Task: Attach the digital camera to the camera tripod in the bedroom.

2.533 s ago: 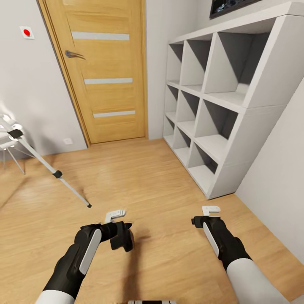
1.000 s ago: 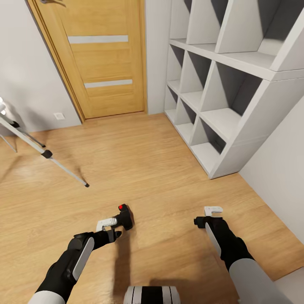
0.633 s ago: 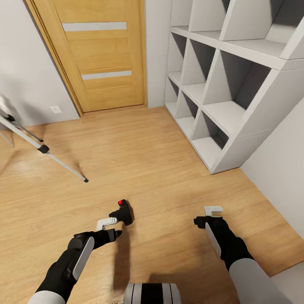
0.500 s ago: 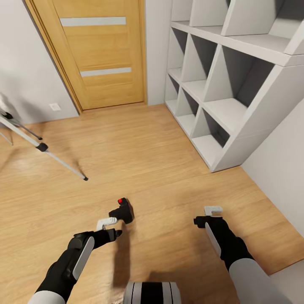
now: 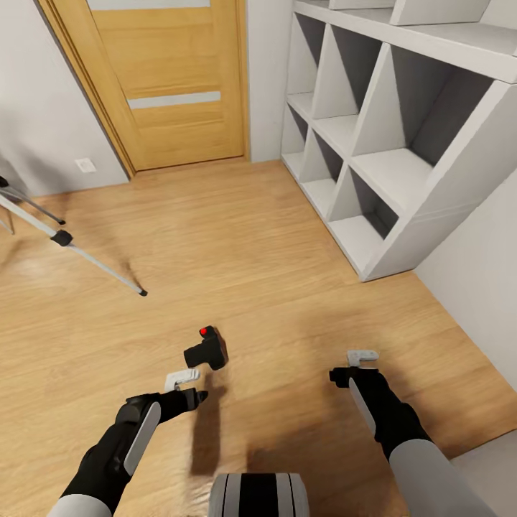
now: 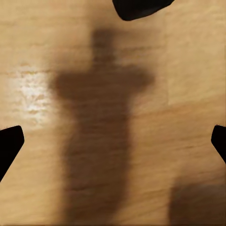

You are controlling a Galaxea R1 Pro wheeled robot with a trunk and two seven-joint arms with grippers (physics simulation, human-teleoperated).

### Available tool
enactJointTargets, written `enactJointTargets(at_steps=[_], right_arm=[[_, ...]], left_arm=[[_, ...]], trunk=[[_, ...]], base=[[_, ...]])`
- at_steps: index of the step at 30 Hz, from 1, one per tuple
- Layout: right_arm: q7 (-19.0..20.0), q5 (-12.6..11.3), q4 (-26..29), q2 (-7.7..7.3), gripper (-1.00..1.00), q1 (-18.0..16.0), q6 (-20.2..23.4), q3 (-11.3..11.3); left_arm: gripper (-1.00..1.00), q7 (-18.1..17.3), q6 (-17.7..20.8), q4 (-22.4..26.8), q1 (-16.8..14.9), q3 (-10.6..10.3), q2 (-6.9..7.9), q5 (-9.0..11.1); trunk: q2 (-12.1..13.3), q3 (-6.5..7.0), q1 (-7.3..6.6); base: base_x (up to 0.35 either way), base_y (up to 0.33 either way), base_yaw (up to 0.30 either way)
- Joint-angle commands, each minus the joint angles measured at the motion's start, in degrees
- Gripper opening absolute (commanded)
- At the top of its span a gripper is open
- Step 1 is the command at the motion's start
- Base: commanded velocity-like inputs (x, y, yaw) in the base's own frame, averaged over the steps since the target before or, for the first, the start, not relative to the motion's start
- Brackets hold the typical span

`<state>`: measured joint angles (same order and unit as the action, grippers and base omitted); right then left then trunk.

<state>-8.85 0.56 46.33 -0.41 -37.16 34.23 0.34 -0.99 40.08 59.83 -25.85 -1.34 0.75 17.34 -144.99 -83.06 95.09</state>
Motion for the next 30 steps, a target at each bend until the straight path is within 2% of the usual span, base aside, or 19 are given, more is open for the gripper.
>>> enactJointTargets(at_steps=[1,30], right_arm=[[-0.1,0.1,0.1,-0.01,1.0,0.0,0.3,0.0],[0.0,0.1,0.4,0.19,1.0,0.0,0.4,0.0]], left_arm=[[1.0,-0.1,0.2,0.1,0.0,-0.1,0.02,0.0],[1.0,-0.1,0.1,0.4,0.0,-0.1,-0.12,0.1]], trunk=[[0.0,-0.27,0.01],[-0.4,-6.69,0.76]], base=[[0.0,0.0,0.0],[0.0,0.0,0.0]])
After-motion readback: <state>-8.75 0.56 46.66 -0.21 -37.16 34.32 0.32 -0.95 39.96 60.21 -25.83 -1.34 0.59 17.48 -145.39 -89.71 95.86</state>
